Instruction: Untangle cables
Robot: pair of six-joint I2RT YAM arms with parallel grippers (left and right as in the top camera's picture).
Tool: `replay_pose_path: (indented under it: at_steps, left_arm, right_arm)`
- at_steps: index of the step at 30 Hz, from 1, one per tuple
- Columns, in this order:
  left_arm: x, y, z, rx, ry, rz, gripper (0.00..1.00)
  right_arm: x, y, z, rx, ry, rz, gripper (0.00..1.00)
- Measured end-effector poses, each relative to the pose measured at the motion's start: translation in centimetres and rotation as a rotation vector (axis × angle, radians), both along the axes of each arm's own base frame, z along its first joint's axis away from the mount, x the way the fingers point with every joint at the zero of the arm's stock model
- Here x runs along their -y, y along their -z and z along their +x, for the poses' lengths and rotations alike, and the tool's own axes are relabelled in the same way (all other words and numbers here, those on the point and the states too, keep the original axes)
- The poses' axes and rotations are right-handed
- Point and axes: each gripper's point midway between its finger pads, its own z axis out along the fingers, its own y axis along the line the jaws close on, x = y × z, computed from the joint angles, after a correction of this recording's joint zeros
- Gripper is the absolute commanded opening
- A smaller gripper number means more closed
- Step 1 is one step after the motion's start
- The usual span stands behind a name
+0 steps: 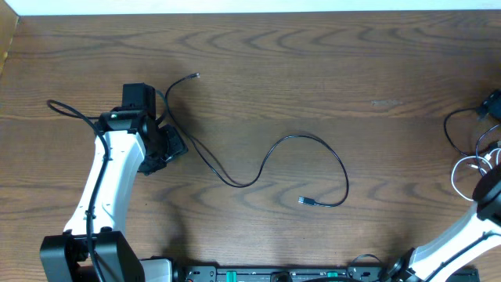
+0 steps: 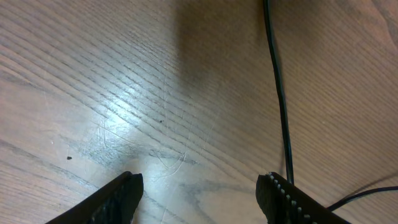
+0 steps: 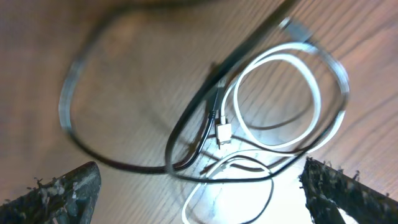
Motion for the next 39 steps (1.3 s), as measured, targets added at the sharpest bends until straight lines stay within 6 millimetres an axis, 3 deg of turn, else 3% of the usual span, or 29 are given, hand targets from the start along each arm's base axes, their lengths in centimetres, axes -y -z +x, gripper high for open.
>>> replay_pose_path:
  at_steps: [1, 3, 5, 6, 9, 11, 14, 19, 21, 22, 25, 26, 27, 28, 33, 36, 39]
  left_arm:
    - [0.0, 0.0, 0.0, 0.000, 0.000, 0.000, 0.64]
    - [0.0, 0.0, 0.0, 0.000, 0.000, 0.000, 0.64]
    - [0.0, 0.0, 0.0, 0.000, 0.000, 0.000, 0.64]
    - [0.0, 0.0, 0.0, 0.000, 0.000, 0.000, 0.64]
    - [0.0, 0.0, 0.0, 0.000, 0.000, 0.000, 0.64]
    - [0.0, 0.0, 0.0, 0.000, 0.000, 0.000, 0.64]
    - [0.0, 0.0, 0.0, 0.000, 0.000, 0.000, 0.64]
    - [0.0, 0.0, -0.1, -0.002, 0.000, 0.000, 0.64]
    - [0.0, 0.0, -0.1, -0.004, 0.000, 0.000, 0.64]
    - [0.0, 0.0, -0.1, -0.004, 0.000, 0.000, 0.64]
    - [0.0, 0.0, -0.1, -0.006, 0.000, 0.000, 0.64]
    - [0.0, 0.0, -0.2, -0.006, 0.000, 0.000, 0.64]
    - [0.0, 0.0, -0.2, -0.006, 0.000, 0.000, 0.64]
    - [0.0, 0.0, -0.1, -0.006, 0.000, 0.000, 0.64]
    - [0.0, 0.0, -0.2, -0.007, 0.000, -0.002, 0.64]
    - [0.1, 0.0, -0.2, -0.007, 0.000, -0.003, 0.64]
    - [0.1, 0.0, -0.2, -0.007, 0.000, -0.003, 0.64]
  right_arm:
    - [0.1, -1.3, 0.3, 0.040, -0.001, -0.020, 0.98]
    - [0.6, -5.0, 1.3, 0.156, -0.003, -0.083, 0.77]
    - [1.0, -6.7, 1.9, 0.212, -0.002, -0.119, 0.63]
    - [1.5, -7.7, 2.4, 0.252, -0.004, -0.144, 0.61]
    - [2.5, -8.3, 3.8, 0.315, -0.005, -0.184, 0.45]
    - [3.1, -7.4, 4.6, 0.325, -0.009, -0.190, 0.30]
    - [3.3, -5.3, 5.1, 0.304, -0.006, -0.168, 0.19]
    - [3.4, -0.2, 5.3, 0.223, -0.007, -0.108, 0.13]
    - [3.2, 1.4, 5.0, 0.190, -0.005, -0.085, 0.06]
    - [3.0, 2.2, 4.5, 0.159, -0.001, -0.068, 0.02]
    - [2.7, 3.5, 2.6, 0.066, 0.015, -0.053, 0.01]
    - [2.7, 4.0, 0.4, -0.025, 0.058, -0.055, 0.01]
    - [2.7, 4.1, -0.4, -0.059, 0.084, -0.061, 0.01]
    - [3.1, 4.2, -2.9, -0.139, 0.166, -0.085, 0.01]
    - [5.4, 5.1, -9.0, -0.243, 0.405, -0.142, 0.01]
    - [5.7, 8.2, -13.2, -0.279, 0.535, -0.090, 0.02]
    - [5.3, 10.5, -14.9, -0.251, 0.604, -0.014, 0.07]
